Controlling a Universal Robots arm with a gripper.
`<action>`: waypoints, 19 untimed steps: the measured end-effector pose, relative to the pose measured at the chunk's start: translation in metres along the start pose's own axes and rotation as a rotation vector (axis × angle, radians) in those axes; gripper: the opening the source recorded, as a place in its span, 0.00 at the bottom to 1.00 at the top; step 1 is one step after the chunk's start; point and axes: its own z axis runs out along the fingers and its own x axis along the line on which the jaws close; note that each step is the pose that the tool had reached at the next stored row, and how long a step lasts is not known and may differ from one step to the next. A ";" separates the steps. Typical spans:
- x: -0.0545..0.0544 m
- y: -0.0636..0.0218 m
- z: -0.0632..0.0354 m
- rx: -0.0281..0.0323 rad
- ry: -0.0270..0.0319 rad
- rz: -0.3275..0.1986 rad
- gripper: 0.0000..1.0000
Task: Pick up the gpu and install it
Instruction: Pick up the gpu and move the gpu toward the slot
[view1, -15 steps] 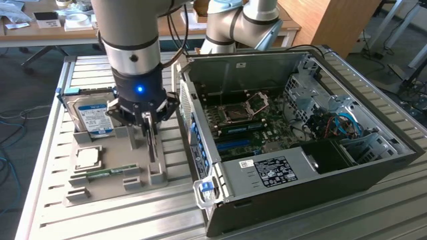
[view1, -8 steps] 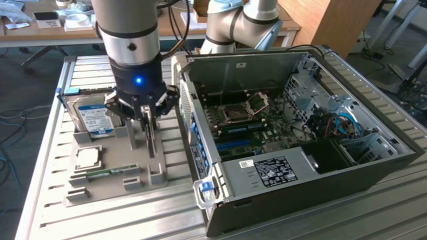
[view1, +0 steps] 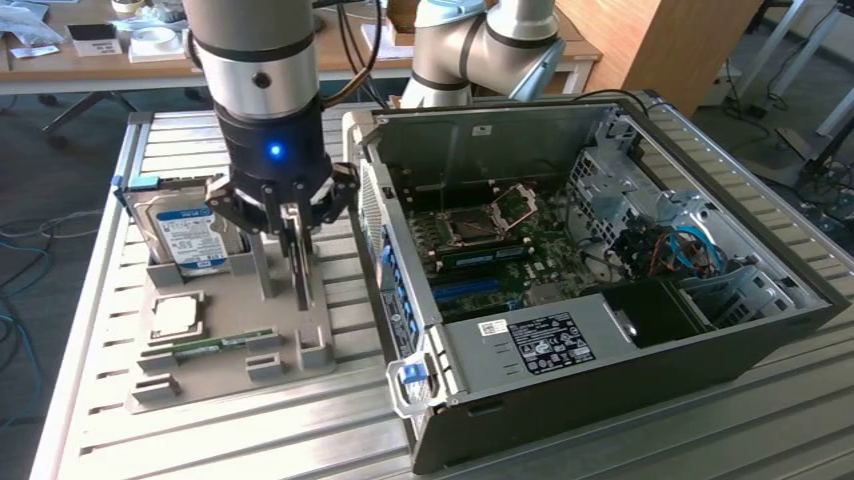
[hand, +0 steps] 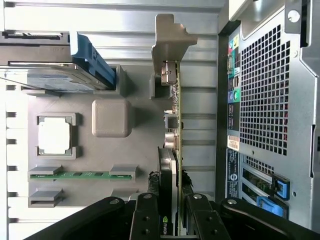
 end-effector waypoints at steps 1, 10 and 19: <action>0.000 0.0001 -0.0012 0.0001 0.0001 0.000 0.27; 0.000 0.0006 -0.0133 0.0001 0.0001 0.000 0.27; -0.001 0.0011 -0.0230 0.0000 0.0000 0.000 0.27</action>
